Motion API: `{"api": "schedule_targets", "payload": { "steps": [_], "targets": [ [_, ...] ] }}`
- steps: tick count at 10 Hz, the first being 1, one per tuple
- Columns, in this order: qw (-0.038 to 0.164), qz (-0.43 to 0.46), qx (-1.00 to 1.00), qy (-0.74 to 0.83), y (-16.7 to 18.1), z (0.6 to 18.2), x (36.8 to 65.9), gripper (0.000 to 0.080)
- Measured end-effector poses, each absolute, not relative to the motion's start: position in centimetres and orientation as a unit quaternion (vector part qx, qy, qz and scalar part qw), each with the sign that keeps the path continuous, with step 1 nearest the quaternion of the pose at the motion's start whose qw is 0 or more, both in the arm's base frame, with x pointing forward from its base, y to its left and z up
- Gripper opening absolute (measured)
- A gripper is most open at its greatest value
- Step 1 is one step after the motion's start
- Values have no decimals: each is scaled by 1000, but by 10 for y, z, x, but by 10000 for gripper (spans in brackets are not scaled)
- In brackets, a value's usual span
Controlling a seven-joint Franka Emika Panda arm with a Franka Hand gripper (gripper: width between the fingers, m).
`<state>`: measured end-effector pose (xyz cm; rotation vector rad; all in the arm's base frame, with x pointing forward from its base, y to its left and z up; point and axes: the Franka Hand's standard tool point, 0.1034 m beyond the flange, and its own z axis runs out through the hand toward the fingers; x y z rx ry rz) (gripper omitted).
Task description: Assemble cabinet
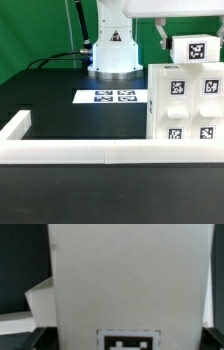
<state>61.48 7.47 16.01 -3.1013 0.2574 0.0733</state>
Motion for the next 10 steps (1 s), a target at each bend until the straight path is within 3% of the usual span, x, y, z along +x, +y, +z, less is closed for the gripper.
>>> {"api": "schedule_targets", "payload": {
  "steps": [3,10],
  "targets": [
    [14,24,-996,88,75,160,615,560],
    [11,19,-916,400,77,159,615,560]
  ]
}}
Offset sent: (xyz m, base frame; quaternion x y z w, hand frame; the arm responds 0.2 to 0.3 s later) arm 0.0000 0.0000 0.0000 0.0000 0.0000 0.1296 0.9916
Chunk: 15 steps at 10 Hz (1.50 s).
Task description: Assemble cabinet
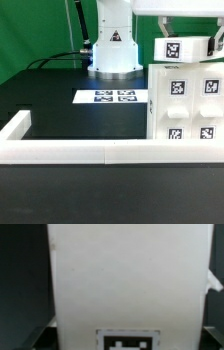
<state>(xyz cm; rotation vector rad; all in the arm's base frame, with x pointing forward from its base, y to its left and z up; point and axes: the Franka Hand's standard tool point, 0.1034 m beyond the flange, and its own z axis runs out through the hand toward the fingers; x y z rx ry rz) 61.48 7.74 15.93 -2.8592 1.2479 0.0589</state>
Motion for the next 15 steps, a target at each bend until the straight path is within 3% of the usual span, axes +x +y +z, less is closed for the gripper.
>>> {"api": "schedule_targets", "payload": {
  "steps": [10,15],
  "targets": [
    [17,32,-655,754,83,159,616,560],
    [28,42,-583,811,85,159,619,560]
  ]
}}
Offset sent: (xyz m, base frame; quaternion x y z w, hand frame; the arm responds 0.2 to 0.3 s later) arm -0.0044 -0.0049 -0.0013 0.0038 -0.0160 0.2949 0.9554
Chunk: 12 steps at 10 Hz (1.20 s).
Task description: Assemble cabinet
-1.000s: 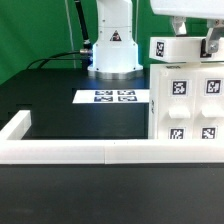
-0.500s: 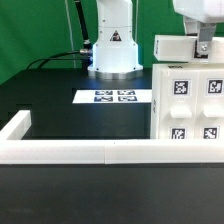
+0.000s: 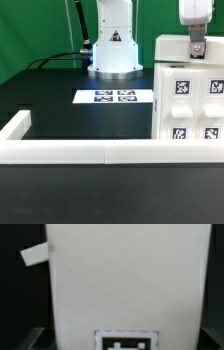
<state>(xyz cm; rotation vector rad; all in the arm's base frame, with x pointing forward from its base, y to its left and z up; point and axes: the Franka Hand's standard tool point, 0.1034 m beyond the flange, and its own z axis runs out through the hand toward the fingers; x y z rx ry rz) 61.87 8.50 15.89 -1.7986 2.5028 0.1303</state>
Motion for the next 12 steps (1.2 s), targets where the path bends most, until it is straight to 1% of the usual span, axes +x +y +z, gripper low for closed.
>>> {"api": "schedule_targets", "payload": {
  "steps": [3,4,5,6,7,8,10,11,12],
  "targets": [
    [32,46,-572,819,86,159,619,560],
    [35,48,-571,818,87,159,620,581],
    [36,49,-585,809,89,159,619,581],
    [37,49,-589,806,89,160,619,742],
    [41,49,-599,798,89,163,619,742],
    [50,51,-601,796,90,172,618,788],
    [70,51,-608,789,92,193,621,796],
    [75,48,-614,785,91,200,622,797],
    [75,48,-623,778,92,198,622,797]
  ]
}}
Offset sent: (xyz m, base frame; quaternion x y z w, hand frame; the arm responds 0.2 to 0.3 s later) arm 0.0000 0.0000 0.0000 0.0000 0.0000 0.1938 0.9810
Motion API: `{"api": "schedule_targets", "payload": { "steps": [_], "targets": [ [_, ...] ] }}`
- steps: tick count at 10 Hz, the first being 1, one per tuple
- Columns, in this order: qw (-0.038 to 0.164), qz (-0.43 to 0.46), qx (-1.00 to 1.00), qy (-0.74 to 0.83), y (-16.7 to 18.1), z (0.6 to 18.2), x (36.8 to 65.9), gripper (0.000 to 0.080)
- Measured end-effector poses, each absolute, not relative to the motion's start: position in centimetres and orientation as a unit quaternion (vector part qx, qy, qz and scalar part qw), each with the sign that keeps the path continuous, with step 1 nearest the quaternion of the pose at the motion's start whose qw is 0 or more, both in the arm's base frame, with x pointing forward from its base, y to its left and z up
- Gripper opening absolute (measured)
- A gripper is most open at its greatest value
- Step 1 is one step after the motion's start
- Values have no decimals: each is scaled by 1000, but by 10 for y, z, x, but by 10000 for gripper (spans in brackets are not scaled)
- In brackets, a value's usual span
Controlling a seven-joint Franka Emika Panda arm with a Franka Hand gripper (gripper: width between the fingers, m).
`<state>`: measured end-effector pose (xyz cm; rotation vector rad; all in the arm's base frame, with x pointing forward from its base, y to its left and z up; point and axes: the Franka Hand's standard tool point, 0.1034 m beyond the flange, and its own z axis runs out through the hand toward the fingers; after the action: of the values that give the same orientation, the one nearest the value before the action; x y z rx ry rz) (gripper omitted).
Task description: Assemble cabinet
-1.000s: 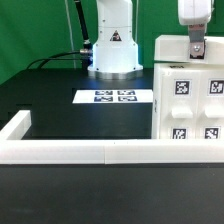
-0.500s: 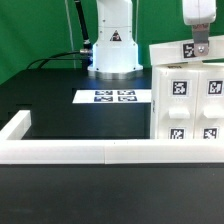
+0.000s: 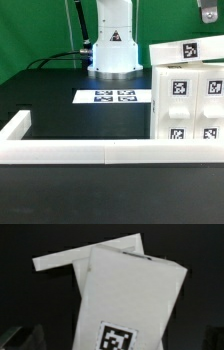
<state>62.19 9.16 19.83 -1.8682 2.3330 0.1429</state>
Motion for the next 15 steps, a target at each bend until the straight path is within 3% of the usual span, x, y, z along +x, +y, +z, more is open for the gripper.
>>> {"api": "schedule_targets", "payload": {
  "steps": [2,3,4,11,15],
  "targets": [
    [73,46,-641,763,92,197,621,797],
    [56,34,-714,697,92,194,622,797],
    [54,27,-765,641,97,195,626,797],
    [59,7,-932,358,96,196,628,797],
    [57,-20,-993,102,93,195,627,797]
  ]
}}
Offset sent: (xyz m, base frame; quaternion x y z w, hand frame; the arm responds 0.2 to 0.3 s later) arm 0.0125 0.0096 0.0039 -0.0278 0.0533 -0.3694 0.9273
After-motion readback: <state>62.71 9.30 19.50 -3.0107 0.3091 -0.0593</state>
